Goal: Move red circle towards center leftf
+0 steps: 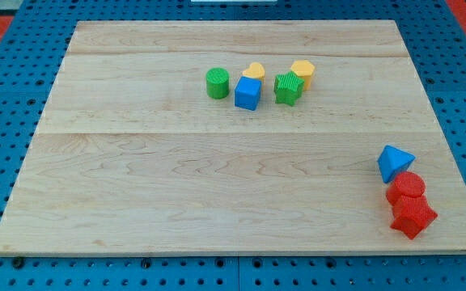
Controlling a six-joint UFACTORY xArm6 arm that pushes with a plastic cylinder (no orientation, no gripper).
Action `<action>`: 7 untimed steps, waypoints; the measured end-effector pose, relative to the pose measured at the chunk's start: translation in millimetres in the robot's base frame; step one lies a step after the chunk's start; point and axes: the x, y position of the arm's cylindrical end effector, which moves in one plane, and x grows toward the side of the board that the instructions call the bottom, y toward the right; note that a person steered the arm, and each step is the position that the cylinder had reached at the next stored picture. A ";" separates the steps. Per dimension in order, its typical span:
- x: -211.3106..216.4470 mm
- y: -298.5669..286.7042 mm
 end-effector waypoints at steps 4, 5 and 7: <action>-86.7 -211.9; -73.4 -235.6; -40.0 -312.1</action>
